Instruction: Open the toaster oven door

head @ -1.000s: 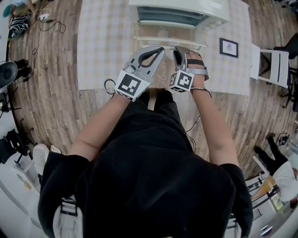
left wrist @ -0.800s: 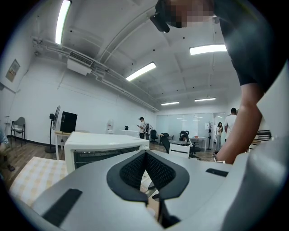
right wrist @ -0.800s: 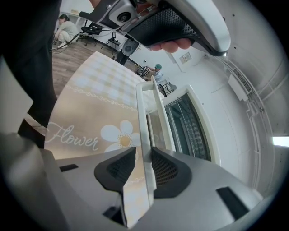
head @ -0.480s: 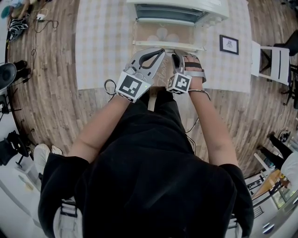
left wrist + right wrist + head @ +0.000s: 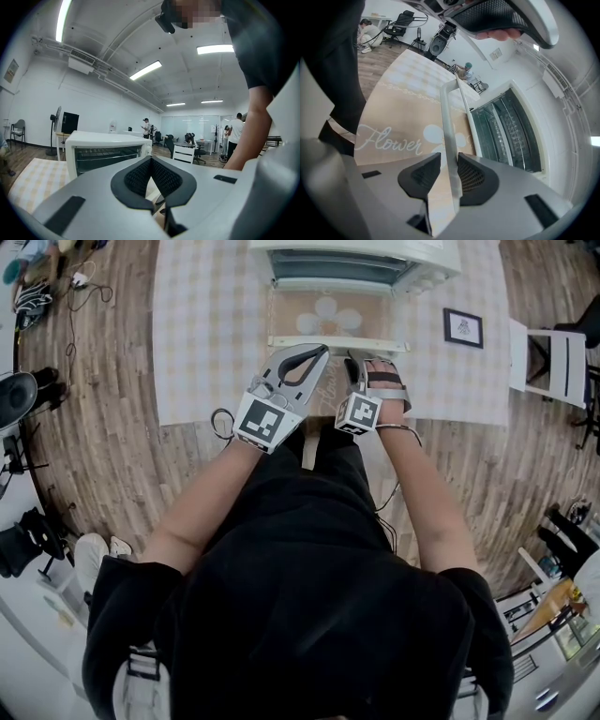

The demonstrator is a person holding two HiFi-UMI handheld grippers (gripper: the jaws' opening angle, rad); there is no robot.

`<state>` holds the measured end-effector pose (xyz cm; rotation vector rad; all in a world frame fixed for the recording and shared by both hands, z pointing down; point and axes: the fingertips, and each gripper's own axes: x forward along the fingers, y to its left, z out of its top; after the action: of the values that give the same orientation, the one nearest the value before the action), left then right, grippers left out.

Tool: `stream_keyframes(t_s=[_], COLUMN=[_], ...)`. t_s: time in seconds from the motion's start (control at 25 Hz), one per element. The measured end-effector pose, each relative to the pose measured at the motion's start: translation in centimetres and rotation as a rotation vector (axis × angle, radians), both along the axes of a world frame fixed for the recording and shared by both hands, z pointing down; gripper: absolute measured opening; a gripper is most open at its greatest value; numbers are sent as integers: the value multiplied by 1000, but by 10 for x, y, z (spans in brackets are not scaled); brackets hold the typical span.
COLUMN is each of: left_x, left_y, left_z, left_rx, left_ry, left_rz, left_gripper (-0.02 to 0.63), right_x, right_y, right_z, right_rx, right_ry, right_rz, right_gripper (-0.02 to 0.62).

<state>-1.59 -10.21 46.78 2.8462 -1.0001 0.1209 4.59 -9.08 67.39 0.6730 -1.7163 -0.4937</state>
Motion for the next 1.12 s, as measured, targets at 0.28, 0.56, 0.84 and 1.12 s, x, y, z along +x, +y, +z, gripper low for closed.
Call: stream_keyframes(t_s=[0.28, 0.56, 0.84, 1.12], left_x=[3, 4, 9, 4], left_y=[5, 6, 8, 10], left_z=[7, 15, 25, 31], left_rx=[-94, -57, -103, -83], left_ry=[3, 2, 1, -15], left_rz=[-8, 1, 9, 12], left_gripper=[12, 14, 12, 12], right_x=[0, 0, 1, 0], right_y=[5, 10, 12, 18], right_z=[14, 26, 38, 52], right_rx=[-31, -32, -1, 0], right_ry=[4, -5, -3, 6], right_rz=[7, 15, 21, 23], right_gripper=[117, 117, 127, 152])
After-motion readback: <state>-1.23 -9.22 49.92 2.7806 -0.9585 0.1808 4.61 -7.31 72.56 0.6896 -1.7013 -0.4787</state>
